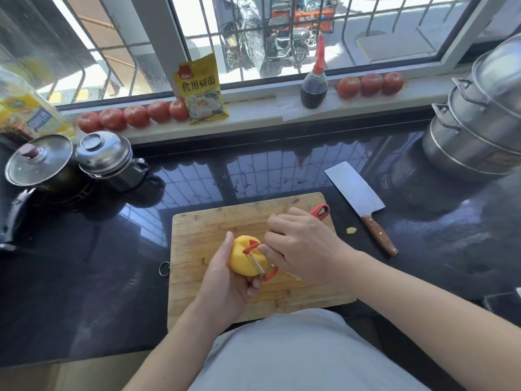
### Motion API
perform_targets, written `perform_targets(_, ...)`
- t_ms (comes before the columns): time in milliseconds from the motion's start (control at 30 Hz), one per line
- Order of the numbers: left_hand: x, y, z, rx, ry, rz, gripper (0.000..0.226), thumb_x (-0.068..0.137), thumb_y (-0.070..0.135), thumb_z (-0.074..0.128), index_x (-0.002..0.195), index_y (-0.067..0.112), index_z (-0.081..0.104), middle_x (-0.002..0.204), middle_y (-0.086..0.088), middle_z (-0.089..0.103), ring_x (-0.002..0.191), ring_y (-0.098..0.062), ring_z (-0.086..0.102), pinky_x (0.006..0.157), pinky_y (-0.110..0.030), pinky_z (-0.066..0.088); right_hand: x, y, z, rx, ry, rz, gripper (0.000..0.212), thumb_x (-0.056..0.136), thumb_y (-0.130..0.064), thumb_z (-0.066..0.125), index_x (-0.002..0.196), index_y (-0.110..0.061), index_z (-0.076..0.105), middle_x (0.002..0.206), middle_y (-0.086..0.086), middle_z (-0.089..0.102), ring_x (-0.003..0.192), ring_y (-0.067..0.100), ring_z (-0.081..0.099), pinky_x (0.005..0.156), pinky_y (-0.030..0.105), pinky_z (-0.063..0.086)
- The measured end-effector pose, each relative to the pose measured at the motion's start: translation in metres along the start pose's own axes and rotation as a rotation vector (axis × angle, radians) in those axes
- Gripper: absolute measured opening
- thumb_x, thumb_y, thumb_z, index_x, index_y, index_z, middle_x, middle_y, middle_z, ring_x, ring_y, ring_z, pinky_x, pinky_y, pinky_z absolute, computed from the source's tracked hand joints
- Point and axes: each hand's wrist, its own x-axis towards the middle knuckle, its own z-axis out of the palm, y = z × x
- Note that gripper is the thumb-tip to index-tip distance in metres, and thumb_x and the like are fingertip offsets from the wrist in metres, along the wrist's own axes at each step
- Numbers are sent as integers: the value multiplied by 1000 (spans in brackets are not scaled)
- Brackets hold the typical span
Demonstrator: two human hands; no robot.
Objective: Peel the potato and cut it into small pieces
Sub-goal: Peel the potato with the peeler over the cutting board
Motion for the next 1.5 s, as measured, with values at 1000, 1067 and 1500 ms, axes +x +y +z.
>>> perform_targets(1000,-3,6,-5,-123,82,-45,46,101,62,50,112,19,62,100,-18,69,64,-32,63,43,-26,43,-40,47,39,-69,-403,651,46,107,-41,30,91,-18,67,92,-1,61,80,26,63,70,37,47)
perform_targets(1067,-2,8,-7,-78,72,-53,58,98,70,45,111,17,64,102,-18,69,62,-31,61,45,-26,39,-39,30,32,48,-192,565,47,105,-41,37,74,-17,61,75,-5,52,64,23,54,59,36,45)
perform_targets(1500,-2,1,10,74,124,106,56,102,62,48,106,10,68,82,-11,66,63,-22,58,43,-29,46,4,-29,1,-25,56,354,41,102,-34,47,66,-18,58,68,-1,51,50,18,39,49,29,30)
